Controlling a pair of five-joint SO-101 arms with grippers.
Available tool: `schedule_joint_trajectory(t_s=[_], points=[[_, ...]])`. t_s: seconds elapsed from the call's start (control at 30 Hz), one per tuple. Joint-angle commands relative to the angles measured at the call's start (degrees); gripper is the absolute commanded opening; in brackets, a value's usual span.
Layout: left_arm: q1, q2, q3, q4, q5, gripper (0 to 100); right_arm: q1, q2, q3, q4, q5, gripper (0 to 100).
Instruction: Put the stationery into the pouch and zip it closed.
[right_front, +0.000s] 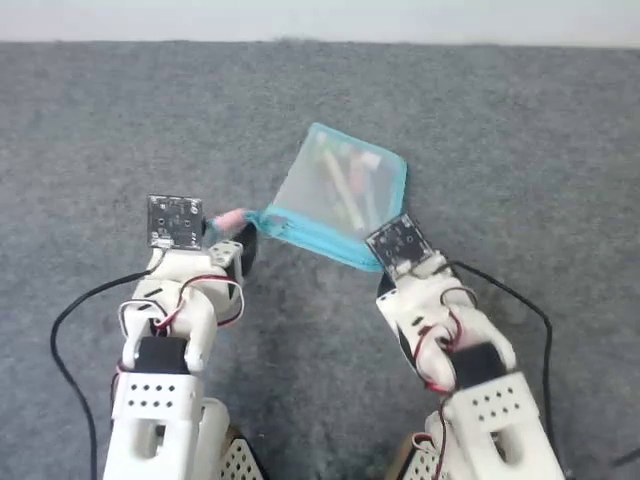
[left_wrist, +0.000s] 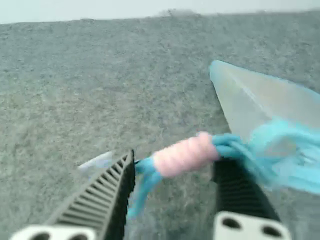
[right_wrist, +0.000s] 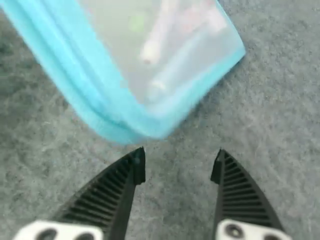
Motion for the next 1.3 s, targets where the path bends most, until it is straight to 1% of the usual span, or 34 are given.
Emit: schedule_joint_trajectory(t_s=[0.0,0.13,0.23,0.3,0.37,0.43,0.5,0.57,0.67,0.83,0.9,0.97,1.07,1.2,1.23,1.27], points=[[2.20,-0.88,-0.92,-2.02,-0.79,30,0.84,-8.40,3.16,-1.10,-0.70,20.9],[2.20,-2.29,0.57,-2.64,-2.46,29,0.84,-15.96,8.18,-1.10,-0.62,20.6],[2.20,-7.47,3.21,-2.37,-2.55,28,0.84,-19.82,10.11,-1.10,-0.62,20.5],[2.73,-11.87,5.49,-1.41,-4.75,28,0.84,-21.32,10.46,-1.01,-0.62,20.5],[4.84,-16.44,7.34,2.11,-8.70,26,0.66,-21.58,10.02,0.04,-0.62,20.5],[8.53,-21.45,8.75,6.51,-11.43,23,0.40,-21.85,10.20,0.22,-0.62,20.7],[11.87,-26.37,10.68,10.29,-12.31,21,0.31,-21.58,10.55,0.13,0.44,20.8],[13.36,-31.56,12.97,12.75,-12.13,21,0.48,-21.58,10.64,0.48,2.46,20.8],[11.69,-37.63,14.90,14.51,-10.90,21,0.75,-22.02,13.01,0.48,2.64,20.6],[8.26,-35.87,14.73,9.85,-1.14,21,0.84,-22.02,15.74,0.57,2.64,20.5],[6.77,-35.87,14.90,8.88,0.88,21,0.84,-22.11,16.88,1.19,2.64,20.5],[5.45,-35.60,14.90,9.58,1.23,21,1.89,-22.02,17.85,2.51,2.81,20.5],[3.52,-35.60,14.90,15.21,1.23,21,6.55,-22.11,17.76,4.79,2.90,20.5],[3.43,-35.78,14.90,26.29,1.05,21,11.21,-22.11,17.76,5.32,2.90,20.5],[3.43,-35.78,14.90,27.96,0.18,21,11.91,-22.11,17.76,5.32,2.90,20.5],[3.43,-35.78,14.90,28.75,-2.20,21,12.26,-22.11,17.76,5.32,2.90,20.5]])
